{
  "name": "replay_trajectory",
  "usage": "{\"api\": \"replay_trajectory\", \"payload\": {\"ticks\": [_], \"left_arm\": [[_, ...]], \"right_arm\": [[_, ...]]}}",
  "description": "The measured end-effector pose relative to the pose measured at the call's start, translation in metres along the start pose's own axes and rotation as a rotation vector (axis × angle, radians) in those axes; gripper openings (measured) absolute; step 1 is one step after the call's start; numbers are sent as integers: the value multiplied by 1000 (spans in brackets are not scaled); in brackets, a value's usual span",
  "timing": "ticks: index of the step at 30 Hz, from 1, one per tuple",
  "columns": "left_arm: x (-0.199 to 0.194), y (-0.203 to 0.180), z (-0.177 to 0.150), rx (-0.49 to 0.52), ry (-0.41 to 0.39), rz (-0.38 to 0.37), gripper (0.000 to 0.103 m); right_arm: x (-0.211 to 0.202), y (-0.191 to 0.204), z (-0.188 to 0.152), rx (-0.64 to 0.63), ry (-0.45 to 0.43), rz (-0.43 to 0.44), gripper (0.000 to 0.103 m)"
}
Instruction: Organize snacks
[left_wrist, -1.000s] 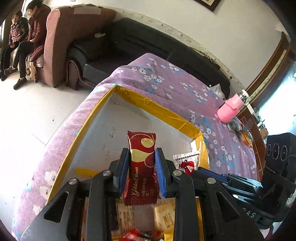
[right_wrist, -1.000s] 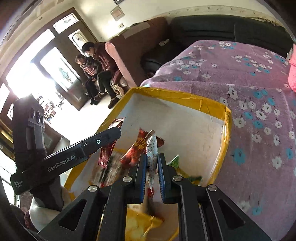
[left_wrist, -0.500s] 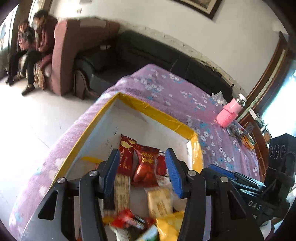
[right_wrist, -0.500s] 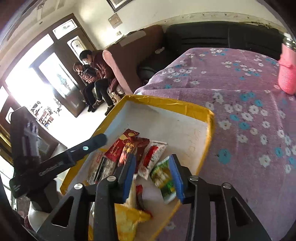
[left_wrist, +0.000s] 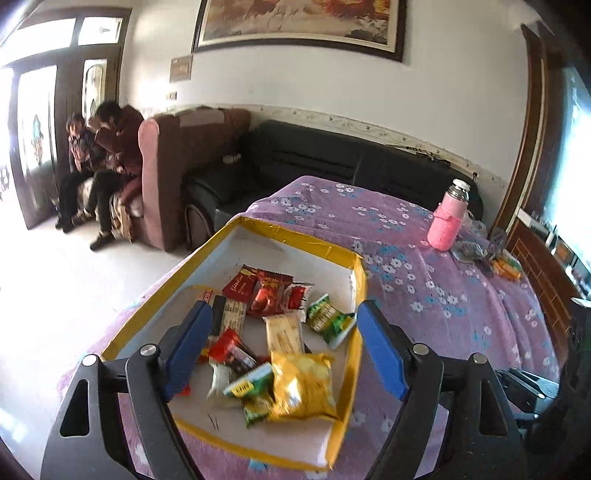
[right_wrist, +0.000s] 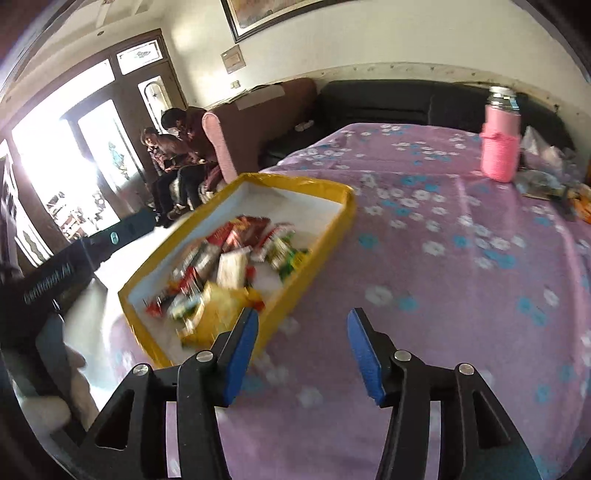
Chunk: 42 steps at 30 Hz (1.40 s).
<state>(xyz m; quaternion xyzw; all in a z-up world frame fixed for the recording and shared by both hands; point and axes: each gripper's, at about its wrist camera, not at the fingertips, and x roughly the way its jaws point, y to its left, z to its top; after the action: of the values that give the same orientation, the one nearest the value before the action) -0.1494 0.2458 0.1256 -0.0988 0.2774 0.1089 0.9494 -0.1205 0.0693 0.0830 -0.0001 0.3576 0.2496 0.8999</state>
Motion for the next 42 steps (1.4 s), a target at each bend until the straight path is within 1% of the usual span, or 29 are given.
{"api": "replay_trajectory", "payload": {"ticks": [4,6,9,16,23,26,28,30,33,34,36,37,40,42], "left_arm": [[-13,-15,-7,15,1,-7,83],[-19,-23,-11,26,5,3,83],[-27,-29,-14,38,8,1,83],[-34,-35,-21,56,25,11,83],[-28,-31,-28,43,58,1,84],[-21,-27,-31,36,80,-17,84],[-16,-19,-33,18,107,-45,84],[-9,-4,-33,-20,128,-49,84],[4,26,-28,-77,159,-35,84],[9,35,-24,-82,169,-23,83],[26,48,-14,-44,202,34,84],[37,52,-10,-12,231,71,84],[70,56,-5,62,315,128,84],[84,52,-9,93,356,147,84]], "right_arm": [[-19,-4,-20,-32,-20,-58,56],[-25,-3,-26,-50,-30,-75,60],[-33,-1,-33,-63,-45,-74,65],[-39,8,-41,-79,-46,-51,68],[-34,13,-45,-80,-29,-53,70],[-28,13,-47,-74,-13,-54,71],[-24,13,-47,-72,-1,-55,71],[-20,14,-48,-70,8,-61,71],[-16,12,-48,-67,16,-72,71],[-16,11,-48,-64,15,-76,71],[-14,8,-46,-51,12,-82,71],[-12,5,-46,-33,13,-80,71],[-6,-1,-45,6,23,-62,71],[-1,-2,-47,12,37,-56,71]]}}
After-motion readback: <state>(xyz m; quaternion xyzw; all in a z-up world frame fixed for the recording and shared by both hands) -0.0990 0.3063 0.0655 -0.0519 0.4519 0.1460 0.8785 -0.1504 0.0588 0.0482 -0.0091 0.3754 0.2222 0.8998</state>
